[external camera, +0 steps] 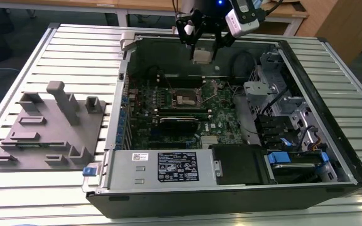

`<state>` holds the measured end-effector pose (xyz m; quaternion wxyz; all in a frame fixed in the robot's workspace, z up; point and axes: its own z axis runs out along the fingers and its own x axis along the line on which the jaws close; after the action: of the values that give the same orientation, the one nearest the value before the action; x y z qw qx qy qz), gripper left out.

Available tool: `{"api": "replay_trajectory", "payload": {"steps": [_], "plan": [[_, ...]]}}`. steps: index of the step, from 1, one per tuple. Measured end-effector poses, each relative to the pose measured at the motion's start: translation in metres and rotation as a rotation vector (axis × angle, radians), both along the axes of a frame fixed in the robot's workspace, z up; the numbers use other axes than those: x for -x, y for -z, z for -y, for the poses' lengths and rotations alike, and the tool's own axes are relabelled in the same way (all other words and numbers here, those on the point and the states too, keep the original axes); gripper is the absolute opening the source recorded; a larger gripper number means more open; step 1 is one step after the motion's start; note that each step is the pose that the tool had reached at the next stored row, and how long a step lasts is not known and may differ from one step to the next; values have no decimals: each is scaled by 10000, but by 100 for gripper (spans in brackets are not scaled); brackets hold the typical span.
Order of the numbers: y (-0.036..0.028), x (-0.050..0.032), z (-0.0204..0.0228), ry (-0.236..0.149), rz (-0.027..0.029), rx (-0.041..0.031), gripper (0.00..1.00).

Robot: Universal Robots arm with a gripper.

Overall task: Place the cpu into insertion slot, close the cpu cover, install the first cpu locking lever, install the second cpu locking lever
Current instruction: 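Place the cpu into insertion slot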

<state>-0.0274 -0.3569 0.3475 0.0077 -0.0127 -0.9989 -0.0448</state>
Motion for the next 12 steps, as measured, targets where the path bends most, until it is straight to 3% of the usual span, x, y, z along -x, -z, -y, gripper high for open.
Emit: {"api": "replay_trajectory", "payload": {"steps": [12], "plan": [[25, 0, 0, 0, 2, -2, 54]]}}
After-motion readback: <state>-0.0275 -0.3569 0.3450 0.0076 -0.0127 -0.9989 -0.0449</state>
